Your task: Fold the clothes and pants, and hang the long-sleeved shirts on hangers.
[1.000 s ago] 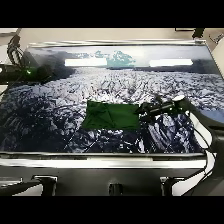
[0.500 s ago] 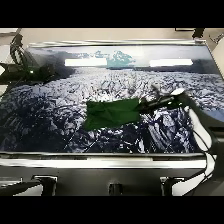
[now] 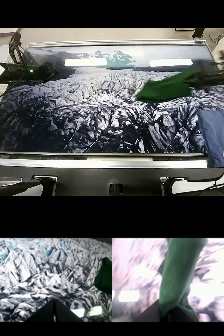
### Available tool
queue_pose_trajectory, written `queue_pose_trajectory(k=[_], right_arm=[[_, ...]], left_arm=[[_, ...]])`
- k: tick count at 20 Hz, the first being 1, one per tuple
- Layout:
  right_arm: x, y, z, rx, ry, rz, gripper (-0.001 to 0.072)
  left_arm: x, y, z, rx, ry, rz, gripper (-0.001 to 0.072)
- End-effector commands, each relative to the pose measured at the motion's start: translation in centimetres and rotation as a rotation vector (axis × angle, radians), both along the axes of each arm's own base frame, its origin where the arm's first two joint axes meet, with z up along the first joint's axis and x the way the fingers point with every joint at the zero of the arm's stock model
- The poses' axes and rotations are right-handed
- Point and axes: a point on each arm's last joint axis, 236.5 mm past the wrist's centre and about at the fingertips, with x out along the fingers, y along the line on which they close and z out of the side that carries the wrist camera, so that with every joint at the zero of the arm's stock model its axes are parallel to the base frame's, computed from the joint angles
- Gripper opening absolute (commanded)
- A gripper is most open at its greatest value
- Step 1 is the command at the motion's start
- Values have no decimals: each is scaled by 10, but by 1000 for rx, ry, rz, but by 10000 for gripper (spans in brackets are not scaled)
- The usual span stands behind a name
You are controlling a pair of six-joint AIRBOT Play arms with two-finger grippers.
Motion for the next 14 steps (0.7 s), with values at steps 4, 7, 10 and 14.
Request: queue_pose_trajectory(k=[4,7,10,14], right_arm=[[-47,-173,20,-132,9,-417,33],[-76,-215,20,-126,23,-517,33],[-114,-225,18,-90,94,-541,33],[-173,-244,21,-90,229,-675,32]], left_arm=[[1,0,1,-1,-6,2,24],[1,0,1,-2,-7,2,24],[1,0,2,-3,-7,2,24],[-1,-10,5,-27,-11,-18,24]])
